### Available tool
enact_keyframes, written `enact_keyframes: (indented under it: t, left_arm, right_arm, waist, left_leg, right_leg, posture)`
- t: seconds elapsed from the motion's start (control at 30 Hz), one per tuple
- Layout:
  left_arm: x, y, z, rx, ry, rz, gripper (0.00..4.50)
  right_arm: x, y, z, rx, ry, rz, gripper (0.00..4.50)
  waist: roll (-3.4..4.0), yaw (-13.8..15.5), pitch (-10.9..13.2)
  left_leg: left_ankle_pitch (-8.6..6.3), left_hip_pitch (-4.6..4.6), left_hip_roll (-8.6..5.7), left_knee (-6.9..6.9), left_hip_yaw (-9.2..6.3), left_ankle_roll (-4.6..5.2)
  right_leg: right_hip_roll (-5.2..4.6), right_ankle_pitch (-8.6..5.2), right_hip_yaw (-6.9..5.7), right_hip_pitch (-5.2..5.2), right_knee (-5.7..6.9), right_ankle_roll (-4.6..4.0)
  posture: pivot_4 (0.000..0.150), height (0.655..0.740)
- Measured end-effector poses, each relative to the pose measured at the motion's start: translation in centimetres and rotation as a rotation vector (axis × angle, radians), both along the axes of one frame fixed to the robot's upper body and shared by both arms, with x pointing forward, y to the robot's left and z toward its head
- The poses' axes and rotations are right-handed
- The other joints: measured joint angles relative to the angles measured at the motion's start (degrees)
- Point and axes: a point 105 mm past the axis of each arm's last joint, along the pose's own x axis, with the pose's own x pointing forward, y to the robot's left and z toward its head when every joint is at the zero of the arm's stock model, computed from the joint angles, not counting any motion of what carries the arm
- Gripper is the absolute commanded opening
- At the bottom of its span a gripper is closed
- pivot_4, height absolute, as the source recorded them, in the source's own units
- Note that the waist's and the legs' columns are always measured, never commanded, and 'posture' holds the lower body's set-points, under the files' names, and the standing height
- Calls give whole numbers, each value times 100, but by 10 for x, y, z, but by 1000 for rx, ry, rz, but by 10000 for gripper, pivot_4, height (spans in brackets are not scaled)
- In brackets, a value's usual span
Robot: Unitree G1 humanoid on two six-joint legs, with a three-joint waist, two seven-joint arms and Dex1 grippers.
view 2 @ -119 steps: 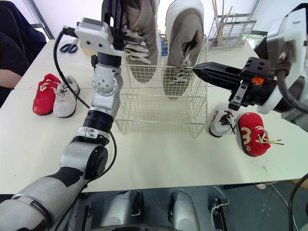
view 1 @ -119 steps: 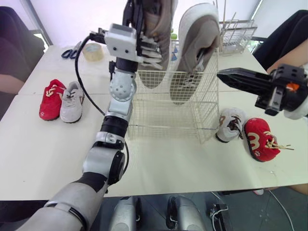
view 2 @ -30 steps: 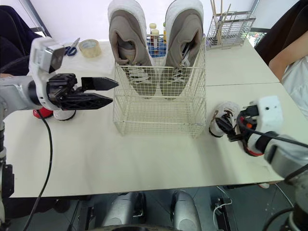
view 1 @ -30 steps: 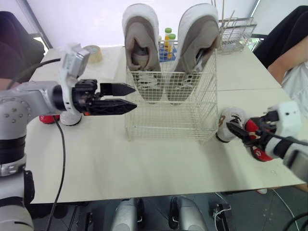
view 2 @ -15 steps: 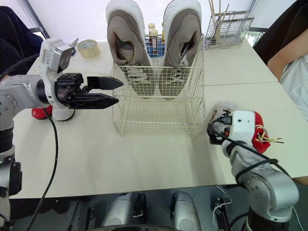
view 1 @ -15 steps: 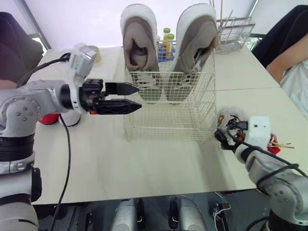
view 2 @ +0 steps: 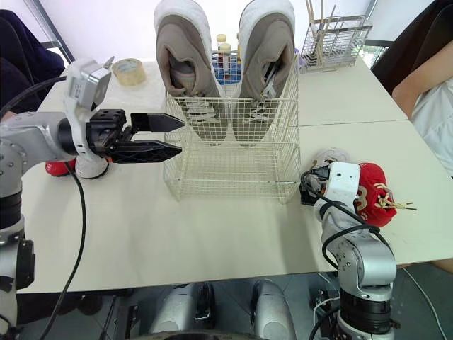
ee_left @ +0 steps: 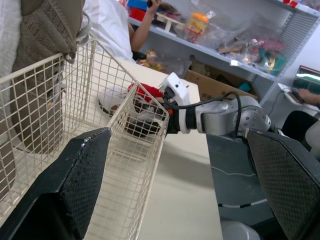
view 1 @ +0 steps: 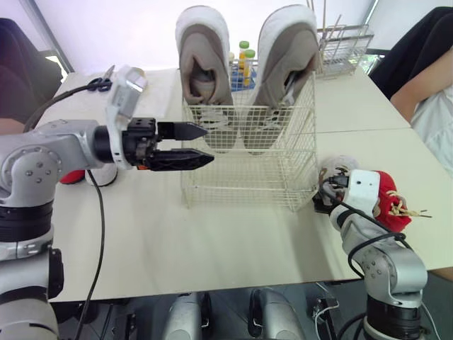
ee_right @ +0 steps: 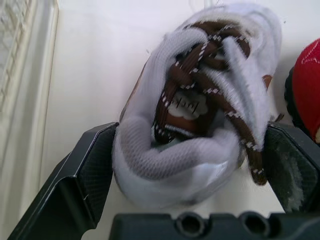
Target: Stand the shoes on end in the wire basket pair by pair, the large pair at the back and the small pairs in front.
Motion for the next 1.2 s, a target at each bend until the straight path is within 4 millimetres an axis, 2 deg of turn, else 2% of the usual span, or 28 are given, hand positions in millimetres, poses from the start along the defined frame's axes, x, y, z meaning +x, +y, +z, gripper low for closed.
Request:
enact_keyframes:
  t: [0.1,0.13,0.2,0.3,0.37,0.43,0.5,0.53,0.63,0.8,0.93,1.03,1.13,1.2]
  left_arm:
    - [0,0,0,-1,0,2,45000]
    - [0,-1,0,-3,-1,1,45000]
    - [1,-1,0,-7,-3,0,45000]
    - [2,-1,0,-7,-15,7,45000]
    - [3,-1,0,-7,-19,11,45000]
    - [3,-1,0,-8,-21,12,45000]
    - [4,-1,0,-11,-19,12,45000]
    - [5,0,0,-14,-15,15,45000]
    - [9,1,1,-31,-2,13,45000]
    - [13,-6,13,-86,-13,-18,45000]
    - [16,-11,22,-145,8,-53,45000]
    - [17,-10,39,-212,15,-76,45000]
    - [16,-6,53,-260,25,-93,45000]
    - [15,-5,57,-276,65,-120,45000]
  right_arm:
    - [1,-1,0,-5,1,-2,44470]
    - [1,-1,-1,-4,2,-5,42128]
    - [3,0,-1,-6,2,-7,36278]
    - [4,0,0,-12,-4,-9,21670]
    - [5,1,3,-17,-14,-5,13555]
    - [4,-1,5,-36,-19,2,7436]
    - [-1,-7,10,-107,-5,37,4516]
    - [-4,-11,15,-141,-3,50,4516]
    - [-8,-24,44,-198,-38,80,4516]
    - [-9,-47,135,-291,-252,91,4516]
    - [-15,-51,209,-391,-474,140,4516]
    - [-25,-38,247,-508,-594,257,4516]
    - [-34,-13,267,-549,-673,464,4516]
    - [-44,9,275,-574,-686,671,4516]
  waist:
    - [0,-2,0]
    - [0,-5,0]
    - [0,-7,0]
    - [0,-25,0]
    - [0,-52,-1]
    - [0,-73,-1]
    - [4,-66,1]
    - [3,-70,1]
    - [4,-74,2]
    - [7,-68,3]
    - [5,-68,4]
    - [2,-72,4]
    - [1,-86,4]
    - [2,-80,4]
  left_leg:
    - [0,0,0,0,0,0]
    - [0,1,0,0,0,0]
    - [1,1,0,0,0,-1]
    - [1,1,0,0,0,-2]
    - [1,1,0,0,0,-2]
    - [1,1,-1,0,0,-2]
    - [1,1,-2,-2,0,-1]
    - [1,1,-2,-3,0,-1]
    - [2,3,-1,-3,2,-2]
    - [4,8,-1,-11,3,-3]
    - [4,7,-2,-14,6,-3]
    - [5,7,-2,-15,9,-3]
    - [5,9,-1,-15,14,-3]
    - [5,10,0,-15,16,-2]
  right_leg:
    - [0,0,0,0,0,0]
    - [0,0,0,0,1,0]
    - [0,0,0,0,1,0]
    - [0,0,0,0,2,0]
    - [0,0,0,0,2,0]
    - [0,0,0,1,2,0]
    - [-2,0,0,1,2,0]
    - [-2,0,0,0,2,0]
    - [0,1,2,-1,4,0]
    - [2,1,3,0,4,-1]
    - [2,1,4,-3,3,-1]
    - [1,1,5,-3,2,0]
    - [1,2,9,-3,1,1]
    - [1,2,9,-3,3,1]
  posture:
    - [1500,7400]
    - [1500,7400]
    - [1500,7400]
    - [1500,7400]
    - [1500,7400]
    - [1500,7400]
    - [1500,7400]
    - [1500,7400]
    - [1500,7400]
    - [1500,7400]
    - [1500,7400]
    - [1500,7400]
    - [1500,7400]
    - [1500,7400]
